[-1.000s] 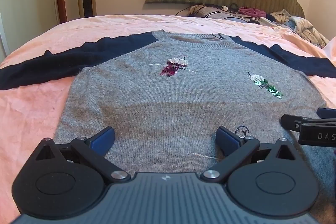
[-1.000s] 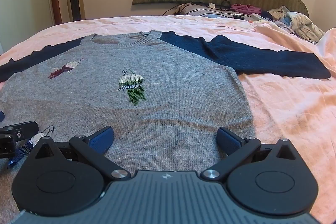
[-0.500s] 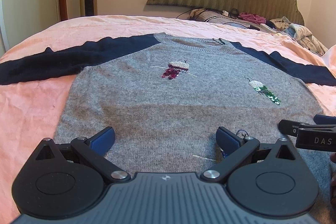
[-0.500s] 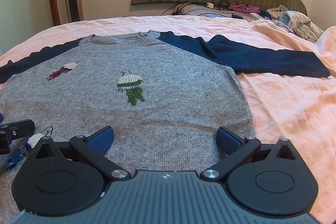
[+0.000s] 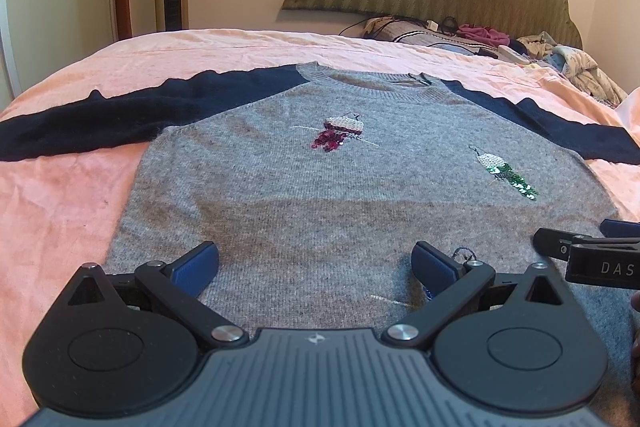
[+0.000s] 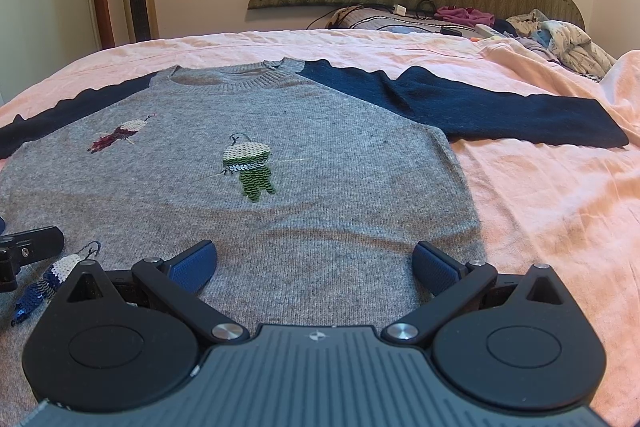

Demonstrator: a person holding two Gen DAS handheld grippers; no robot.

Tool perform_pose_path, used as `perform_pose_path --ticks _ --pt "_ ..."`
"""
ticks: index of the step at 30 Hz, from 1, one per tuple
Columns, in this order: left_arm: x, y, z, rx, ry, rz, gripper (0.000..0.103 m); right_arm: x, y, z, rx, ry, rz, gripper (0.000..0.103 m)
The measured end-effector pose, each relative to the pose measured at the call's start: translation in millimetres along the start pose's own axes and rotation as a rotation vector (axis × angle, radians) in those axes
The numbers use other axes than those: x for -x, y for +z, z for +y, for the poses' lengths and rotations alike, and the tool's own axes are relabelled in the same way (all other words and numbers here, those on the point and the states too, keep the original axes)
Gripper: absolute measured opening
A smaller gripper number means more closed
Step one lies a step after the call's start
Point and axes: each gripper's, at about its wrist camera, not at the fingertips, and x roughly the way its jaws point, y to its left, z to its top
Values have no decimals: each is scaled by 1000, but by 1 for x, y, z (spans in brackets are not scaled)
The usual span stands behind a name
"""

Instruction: Fold small clothes

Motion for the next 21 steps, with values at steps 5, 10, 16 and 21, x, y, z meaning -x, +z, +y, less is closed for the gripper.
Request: perform_pose_path --ticks 5,10,16,21 --pt "-1 -1 -2 -14 16 6 103 0 0 0 0 1 0 103" --pt "-2 -1 -4 -25 25 10 103 0 0 0 2 -1 0 103" --pt "-3 -1 -5 -31 31 13 103 1 -1 0 4 -1 0 103" --pt "-3 -1 -5 -34 35 14 103 1 -1 0 4 -1 0 103"
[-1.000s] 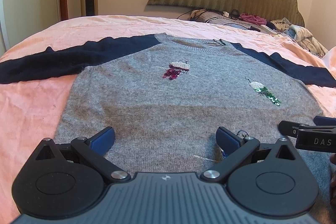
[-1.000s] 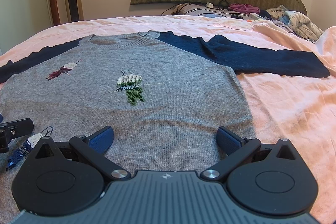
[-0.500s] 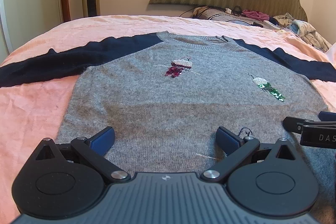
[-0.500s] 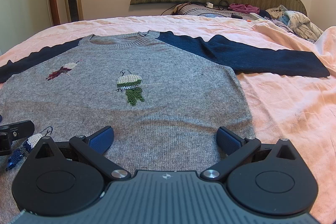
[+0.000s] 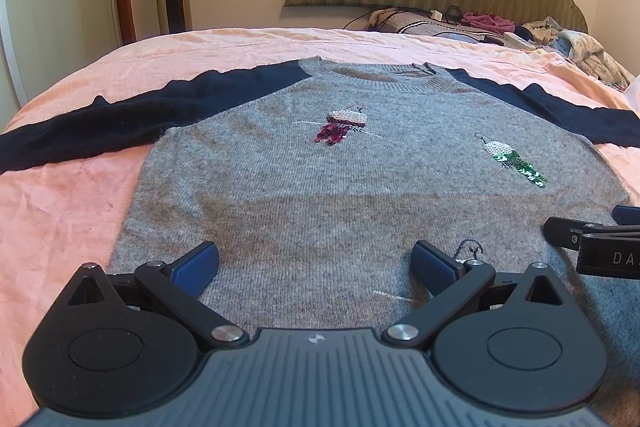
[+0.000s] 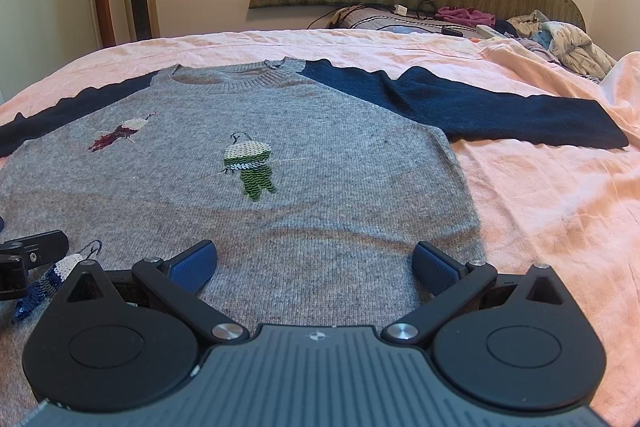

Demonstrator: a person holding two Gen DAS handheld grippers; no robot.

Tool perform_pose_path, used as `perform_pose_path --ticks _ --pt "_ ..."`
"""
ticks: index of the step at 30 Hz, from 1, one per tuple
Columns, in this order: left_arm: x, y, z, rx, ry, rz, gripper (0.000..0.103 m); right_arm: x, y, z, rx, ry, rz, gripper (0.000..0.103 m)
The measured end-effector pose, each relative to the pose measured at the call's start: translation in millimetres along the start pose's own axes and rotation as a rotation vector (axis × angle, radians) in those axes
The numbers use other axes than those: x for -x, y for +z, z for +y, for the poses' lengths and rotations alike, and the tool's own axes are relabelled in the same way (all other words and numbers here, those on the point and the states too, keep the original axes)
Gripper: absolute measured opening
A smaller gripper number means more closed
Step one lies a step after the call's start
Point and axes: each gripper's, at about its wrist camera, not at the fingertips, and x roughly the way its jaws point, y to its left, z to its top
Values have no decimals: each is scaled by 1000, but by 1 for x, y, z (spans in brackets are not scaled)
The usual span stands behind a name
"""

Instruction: Fold small clothes

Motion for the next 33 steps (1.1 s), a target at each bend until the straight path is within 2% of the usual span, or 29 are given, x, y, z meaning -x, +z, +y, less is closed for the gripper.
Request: perform_pose_path --ticks 24,25,27,28,30,32,33 --pt "0 0 0 -3 2 1 103 0 0 1 4 0 4 103" --pt "0 0 0 -3 2 1 103 1 1 1 9 11 12 103" --pt "0 0 0 -3 2 1 103 6 11 -10 -13 102 43 103" --pt "0 0 0 -3 2 1 103 12 19 -22 -62 156 24 103" --pt "0 0 0 -3 2 1 103 31 35 -60 -186 250 -111 103" --pt "0 0 0 -3 2 1 103 41 50 -105 -293 272 -221 103" --pt "0 0 0 -3 2 1 103 39 60 -133 -357 253 -233 103"
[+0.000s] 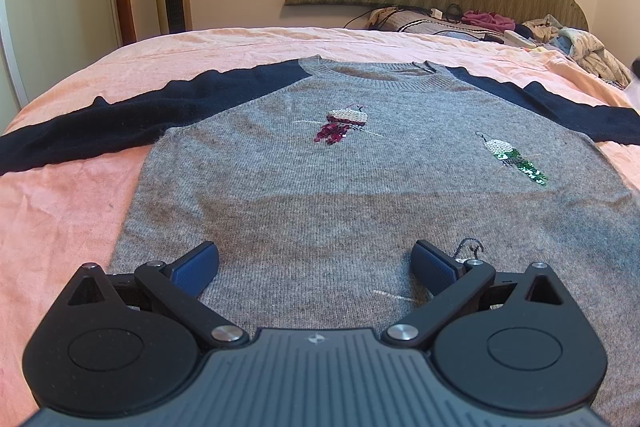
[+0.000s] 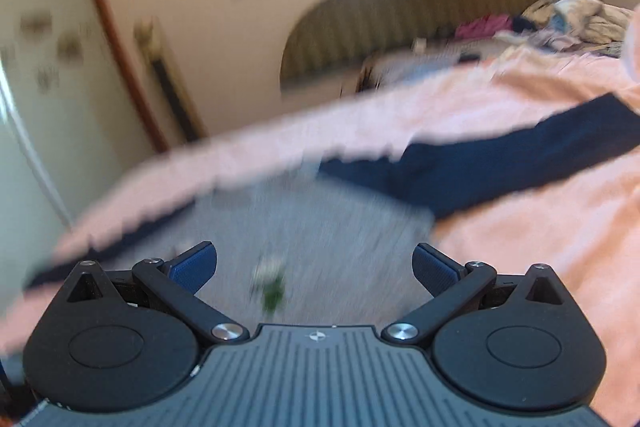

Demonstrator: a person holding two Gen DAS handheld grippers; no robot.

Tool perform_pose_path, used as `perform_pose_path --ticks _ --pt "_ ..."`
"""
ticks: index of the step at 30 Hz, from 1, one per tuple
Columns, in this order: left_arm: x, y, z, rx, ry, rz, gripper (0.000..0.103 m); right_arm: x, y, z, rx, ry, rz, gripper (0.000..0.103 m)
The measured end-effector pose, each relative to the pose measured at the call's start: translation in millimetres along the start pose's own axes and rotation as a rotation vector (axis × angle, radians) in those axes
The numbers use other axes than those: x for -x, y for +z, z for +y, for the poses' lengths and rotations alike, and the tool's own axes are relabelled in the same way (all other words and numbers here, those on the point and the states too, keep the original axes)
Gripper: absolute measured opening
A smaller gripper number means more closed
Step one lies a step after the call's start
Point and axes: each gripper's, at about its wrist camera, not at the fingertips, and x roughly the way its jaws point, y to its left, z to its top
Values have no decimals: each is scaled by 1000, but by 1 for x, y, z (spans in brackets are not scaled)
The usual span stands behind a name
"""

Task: Fold small clothes
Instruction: 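Grasp the navy sleeve with the right gripper and fold it across the body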

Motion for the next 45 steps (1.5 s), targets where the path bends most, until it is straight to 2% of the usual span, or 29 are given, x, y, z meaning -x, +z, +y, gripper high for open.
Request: perform_pose_path --ticks 2,5,6,9,11,13,15,18,19,20,21,22,24,26,28,31,34,36,37,38,39,40,42,45 --pt "0 0 0 0 0 0 103 -3 33 -52 -152 -67 -3 103" --pt "0 0 0 0 0 0 103 -3 62 -145 -467 -127 -100 103" --pt "0 0 0 0 0 0 103 -3 67 -178 -571 -149 -131 103" --pt "0 0 0 0 1 0 103 -12 62 -244 -788 -191 -164 96" --pt "0 0 0 -1 1 0 103 -22 52 -270 -871 -186 -159 89" --pt "0 0 0 -1 1 0 103 -32 49 -279 -851 -211 -159 73" --pt "0 0 0 0 0 0 103 -44 48 -279 -803 -214 -153 70" --pt "0 0 0 0 0 0 103 -58 54 -281 -717 -267 -136 54" --pt "0 0 0 0 0 0 103 -62 58 -283 -702 -284 -129 42" --pt "0 0 0 1 -1 -1 103 -66 56 -284 -692 -304 -123 23" --pt "0 0 0 3 -2 -1 103 -67 63 -285 -695 -329 -105 14" --pt "0 0 1 4 -3 -2 103 -69 68 -284 -698 -332 -114 13" --pt "1 0 2 9 -7 -3 103 -65 70 -271 -665 -331 -138 14" --pt "1 0 2 14 -11 -5 103 -63 78 -241 -593 -271 -144 14" --pt "1 0 3 18 -13 -6 103 -64 85 -193 -504 -161 -140 14" --pt "1 0 3 20 -14 -7 103 -74 86 -100 -344 62 -95 14" --pt "1 0 3 19 -13 -6 103 -95 68 -7 -215 256 -13 14" --pt "1 0 2 16 -11 -5 103 -114 46 39 -206 348 71 19" --pt "1 0 2 14 -10 -5 103 -121 36 52 -205 370 112 39" --pt "1 0 2 14 -9 -4 103 -123 21 68 -214 372 148 73" --pt "1 0 2 12 -7 -4 103 -120 9 74 -239 357 146 86" --pt "1 0 1 11 -5 -4 103 -113 -4 77 -256 349 134 91" --pt "1 0 0 7 -1 -1 103 -99 -20 75 -234 359 156 87" --pt "0 3 -3 -12 6 23 103 -68 -47 61 -149 252 166 87"
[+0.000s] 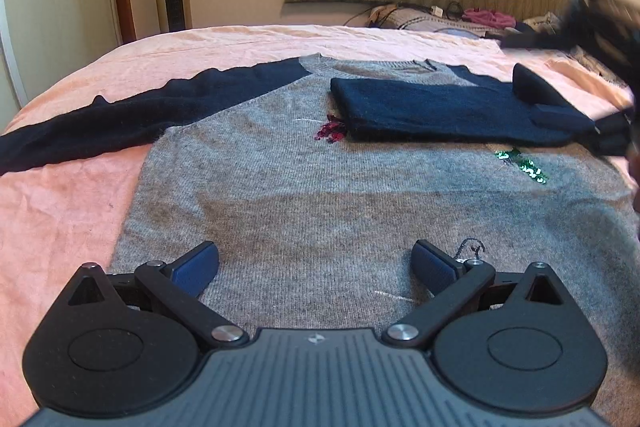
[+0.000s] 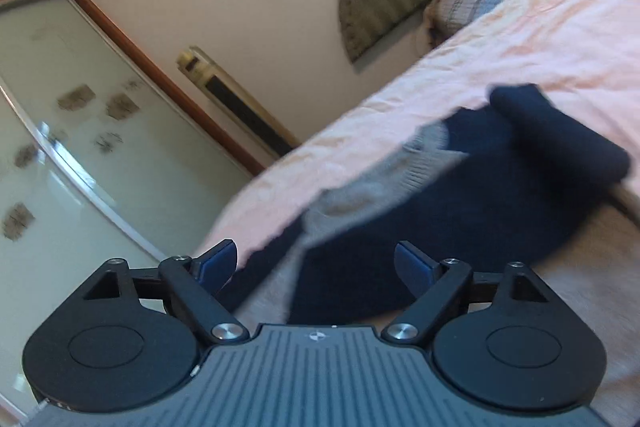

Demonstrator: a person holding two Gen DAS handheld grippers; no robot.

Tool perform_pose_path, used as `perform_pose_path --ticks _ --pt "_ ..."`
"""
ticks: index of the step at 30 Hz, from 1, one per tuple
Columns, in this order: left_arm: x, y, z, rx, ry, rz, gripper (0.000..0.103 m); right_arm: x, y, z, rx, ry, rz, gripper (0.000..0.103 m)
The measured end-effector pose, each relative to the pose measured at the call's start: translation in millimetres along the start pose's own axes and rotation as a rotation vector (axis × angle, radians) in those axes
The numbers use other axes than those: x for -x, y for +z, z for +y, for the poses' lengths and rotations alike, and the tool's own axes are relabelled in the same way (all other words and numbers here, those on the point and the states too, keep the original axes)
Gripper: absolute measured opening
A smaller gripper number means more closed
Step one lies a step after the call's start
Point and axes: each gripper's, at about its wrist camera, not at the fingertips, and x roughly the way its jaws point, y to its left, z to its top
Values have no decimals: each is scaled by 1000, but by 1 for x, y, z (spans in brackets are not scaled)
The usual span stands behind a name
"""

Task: Fold small clothes
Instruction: 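Grasp the navy sleeve with the right gripper and fold it across the body, then grasp the other navy sleeve with the left gripper and fold it across the body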

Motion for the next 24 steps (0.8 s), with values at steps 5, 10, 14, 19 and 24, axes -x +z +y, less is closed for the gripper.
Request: perform_pose_path --ticks 5,10,14,19,24 --pt "-2 50 21 275 -236 31 103 29 -23 -44 20 -83 -16 85" --pt "-63 101 17 394 -273 130 102 26 -27 -41 33 -78 -28 98" --pt "-94 109 -15 240 -149 145 64 27 -23 -45 15 -49 -30 100" --pt "-88 121 -29 129 -10 90 4 26 -22 -46 11 -37 -33 102" --pt "-59 130 -8 105 33 -39 4 26 -22 -46 12 -34 -32 102"
